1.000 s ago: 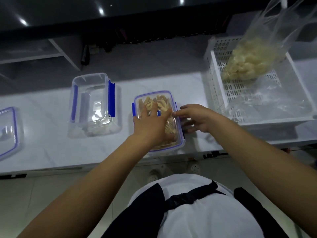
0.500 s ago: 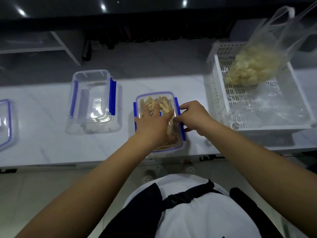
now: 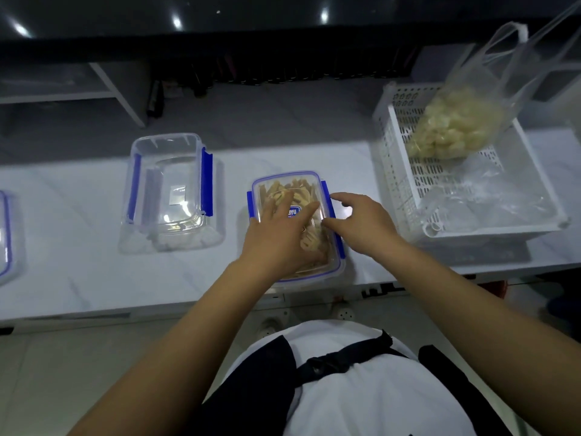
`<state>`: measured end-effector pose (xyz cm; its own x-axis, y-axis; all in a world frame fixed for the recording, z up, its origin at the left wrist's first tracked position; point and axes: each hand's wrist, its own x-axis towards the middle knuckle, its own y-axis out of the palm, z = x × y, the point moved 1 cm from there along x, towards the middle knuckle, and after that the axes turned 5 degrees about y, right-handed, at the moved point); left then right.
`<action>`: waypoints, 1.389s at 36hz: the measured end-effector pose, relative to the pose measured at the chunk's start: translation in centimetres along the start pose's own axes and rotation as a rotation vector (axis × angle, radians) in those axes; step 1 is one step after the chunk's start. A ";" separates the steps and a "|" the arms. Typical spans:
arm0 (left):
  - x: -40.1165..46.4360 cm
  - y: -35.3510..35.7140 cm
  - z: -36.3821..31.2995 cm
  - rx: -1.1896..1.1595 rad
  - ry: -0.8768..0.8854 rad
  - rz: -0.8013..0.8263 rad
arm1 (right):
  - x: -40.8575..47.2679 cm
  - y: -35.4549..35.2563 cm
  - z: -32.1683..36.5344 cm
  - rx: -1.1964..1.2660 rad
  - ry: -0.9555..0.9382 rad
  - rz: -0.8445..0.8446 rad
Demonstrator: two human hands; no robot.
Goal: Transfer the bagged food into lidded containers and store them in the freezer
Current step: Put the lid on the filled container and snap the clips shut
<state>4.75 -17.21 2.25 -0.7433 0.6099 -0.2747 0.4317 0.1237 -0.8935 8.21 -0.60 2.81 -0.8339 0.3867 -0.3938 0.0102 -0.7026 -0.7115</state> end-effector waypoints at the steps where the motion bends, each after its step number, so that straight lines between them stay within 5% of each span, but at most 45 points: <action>1: -0.5 0.0 0.6 -0.105 0.010 -0.045 | -0.6 0.2 -0.3 -0.031 -0.065 -0.027; 5: -3.2 0.6 3.9 -0.303 -0.019 -0.201 | -3.2 1.2 -1.5 -0.070 -0.251 0.048; 10: -6.1 2.9 7.2 -0.378 0.003 -0.085 | -4.9 2.8 -3.0 -0.456 -0.427 0.146; 22: -4.7 2.2 7.1 -0.436 0.035 -0.077 | -4.2 2.8 -2.5 -0.513 -0.381 0.087; 33: -0.2 0.5 4.4 -0.345 0.074 -0.171 | -1.4 2.3 -1.7 -0.443 -0.364 -0.041; 40: 0.3 -0.5 4.0 -0.382 0.028 -0.088 | -2.4 -0.3 -1.3 -0.281 -0.416 -0.042; 50: 6.3 -9.9 -3.5 -0.361 0.230 -0.256 | -3.0 -15.0 -5.2 0.158 -0.316 -0.443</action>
<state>-2.41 -11.86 10.61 -0.7343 0.6762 0.0592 0.4296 0.5305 -0.7308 13.41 11.89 11.56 -0.8645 0.4845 0.1333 -0.4410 -0.6042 -0.6637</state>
